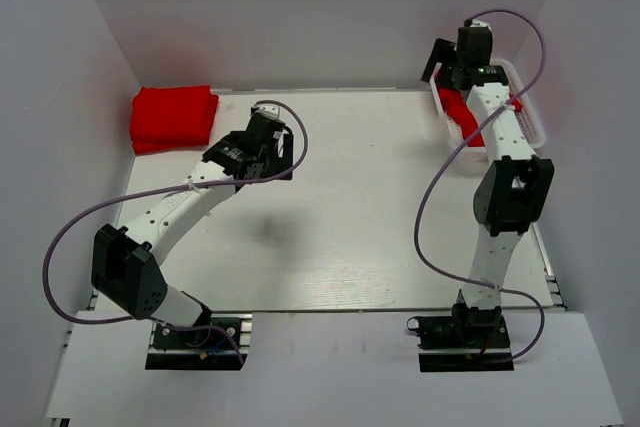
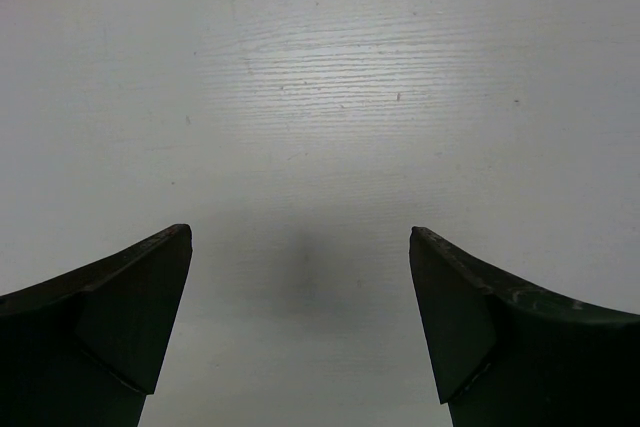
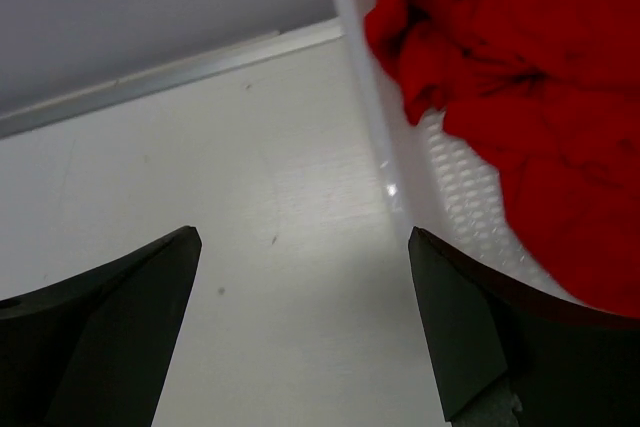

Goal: Fold and stack the t-shirts
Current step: Grab crumpled tshirt from bin with the right arm

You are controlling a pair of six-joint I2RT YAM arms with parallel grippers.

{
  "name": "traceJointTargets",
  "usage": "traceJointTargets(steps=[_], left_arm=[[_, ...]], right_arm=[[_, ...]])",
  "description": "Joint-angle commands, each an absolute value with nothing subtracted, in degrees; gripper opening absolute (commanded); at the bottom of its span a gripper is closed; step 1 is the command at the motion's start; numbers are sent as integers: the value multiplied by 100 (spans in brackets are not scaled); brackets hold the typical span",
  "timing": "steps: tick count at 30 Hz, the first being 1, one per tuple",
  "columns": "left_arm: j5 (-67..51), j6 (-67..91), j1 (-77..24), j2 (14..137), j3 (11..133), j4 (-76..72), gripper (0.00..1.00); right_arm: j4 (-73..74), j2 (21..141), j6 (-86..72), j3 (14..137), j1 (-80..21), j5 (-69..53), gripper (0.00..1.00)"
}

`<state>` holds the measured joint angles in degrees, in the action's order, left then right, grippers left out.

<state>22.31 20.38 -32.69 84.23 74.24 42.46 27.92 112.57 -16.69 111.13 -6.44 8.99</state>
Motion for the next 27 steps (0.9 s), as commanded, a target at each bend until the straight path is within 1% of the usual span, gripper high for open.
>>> traceJointTargets(steps=[1, 4, 10, 13, 15, 17, 18, 22, 24, 26, 27], left_arm=[[2030, 1864, -3243, 8350, 7655, 3956, 100], [2030, 1706, -3243, 8350, 7542, 3701, 100], [1872, 1530, -3243, 8692, 7734, 3498, 100], [1925, 1529, -3243, 8973, 7866, 3550, 100], [1925, 1529, -3243, 9166, 7918, 3551, 100], [1767, 1529, -3243, 9281, 7919, 3551, 100], [1566, 1529, -3243, 9438, 7980, 3455, 100], [1503, 1477, -3190, 9510, 7980, 3401, 100], [1503, 1477, -3190, 9510, 8033, 3454, 100], [1573, 1477, -3190, 9510, 8033, 3454, 100], [1573, 1477, -3190, 9510, 8033, 3454, 100]], right_arm=[[3252, 11908, -1529, 12188, -151, 853, 90], [2719, 12260, -1486, 12349, 253, 713, 90], [1541, 12875, -1502, 12427, 465, 422, 90], [1039, 13121, -1739, 12568, 536, 97, 90], [704, 13376, -1906, 12656, 597, -333, 90], [291, 13596, -2039, 12691, 598, -632, 90], [-128, 13832, -2248, 12761, 615, -842, 84], [-395, 14176, -2434, 12955, 624, -765, 84], [-597, 14317, -2636, 12981, 650, -668, 73], [-659, 14484, -2751, 13069, 659, -694, 70], [-668, 14519, -2838, 13087, 668, -703, 70]])
